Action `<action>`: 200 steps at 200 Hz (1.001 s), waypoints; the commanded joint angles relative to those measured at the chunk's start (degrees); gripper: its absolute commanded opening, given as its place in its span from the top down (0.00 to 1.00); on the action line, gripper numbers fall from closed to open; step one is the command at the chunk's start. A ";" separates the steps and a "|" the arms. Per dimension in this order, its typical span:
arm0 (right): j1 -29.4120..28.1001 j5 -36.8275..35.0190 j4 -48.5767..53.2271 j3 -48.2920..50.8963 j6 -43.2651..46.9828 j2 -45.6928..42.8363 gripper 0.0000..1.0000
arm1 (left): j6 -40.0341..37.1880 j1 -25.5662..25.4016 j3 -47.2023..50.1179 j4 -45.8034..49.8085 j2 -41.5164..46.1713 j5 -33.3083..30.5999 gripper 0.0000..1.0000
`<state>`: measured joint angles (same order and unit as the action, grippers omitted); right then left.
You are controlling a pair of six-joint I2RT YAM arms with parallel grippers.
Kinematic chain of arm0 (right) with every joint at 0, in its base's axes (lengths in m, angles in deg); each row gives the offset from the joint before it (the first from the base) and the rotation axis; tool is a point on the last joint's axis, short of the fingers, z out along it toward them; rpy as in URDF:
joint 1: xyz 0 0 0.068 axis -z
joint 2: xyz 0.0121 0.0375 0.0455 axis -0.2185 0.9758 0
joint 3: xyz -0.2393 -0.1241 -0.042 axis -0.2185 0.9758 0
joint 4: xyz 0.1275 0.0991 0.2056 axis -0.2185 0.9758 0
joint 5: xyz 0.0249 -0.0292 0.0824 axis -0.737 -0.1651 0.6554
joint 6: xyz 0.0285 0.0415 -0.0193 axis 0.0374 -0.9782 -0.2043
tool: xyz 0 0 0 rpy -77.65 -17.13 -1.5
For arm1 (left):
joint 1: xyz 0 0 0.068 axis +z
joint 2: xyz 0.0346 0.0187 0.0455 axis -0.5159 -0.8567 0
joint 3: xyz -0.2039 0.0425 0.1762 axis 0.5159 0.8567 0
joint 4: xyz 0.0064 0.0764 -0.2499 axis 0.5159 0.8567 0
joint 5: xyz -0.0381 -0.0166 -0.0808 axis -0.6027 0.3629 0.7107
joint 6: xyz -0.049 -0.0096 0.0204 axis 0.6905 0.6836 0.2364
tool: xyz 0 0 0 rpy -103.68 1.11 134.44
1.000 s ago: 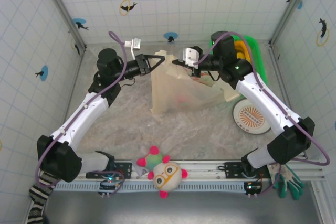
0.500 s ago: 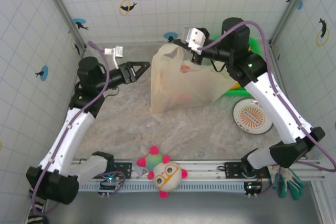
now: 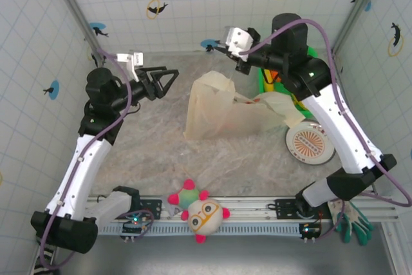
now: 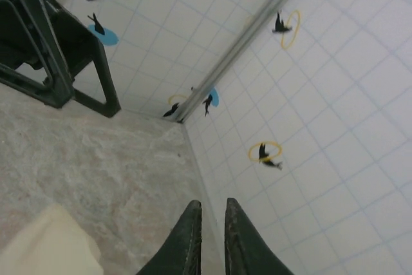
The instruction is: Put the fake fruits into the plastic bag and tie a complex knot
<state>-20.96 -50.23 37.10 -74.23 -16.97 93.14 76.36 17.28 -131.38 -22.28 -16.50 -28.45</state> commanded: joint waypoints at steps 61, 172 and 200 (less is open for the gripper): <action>15.46 9.62 -0.68 28.33 -0.03 -22.33 0.36 | -22.56 -18.81 13.87 -5.01 8.64 -17.27 0.11; 3.42 16.45 5.05 28.46 14.04 -16.97 0.00 | -23.83 -18.77 12.87 -5.95 4.68 -15.02 0.13; 0.32 17.19 -0.50 28.09 12.11 -13.93 0.01 | -24.02 -18.82 11.86 -6.00 2.24 -13.16 0.15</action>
<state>-18.64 -34.84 40.82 -43.15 -4.67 77.14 53.93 -1.48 -118.40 -26.43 -12.53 -43.88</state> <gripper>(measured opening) 0.991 0.858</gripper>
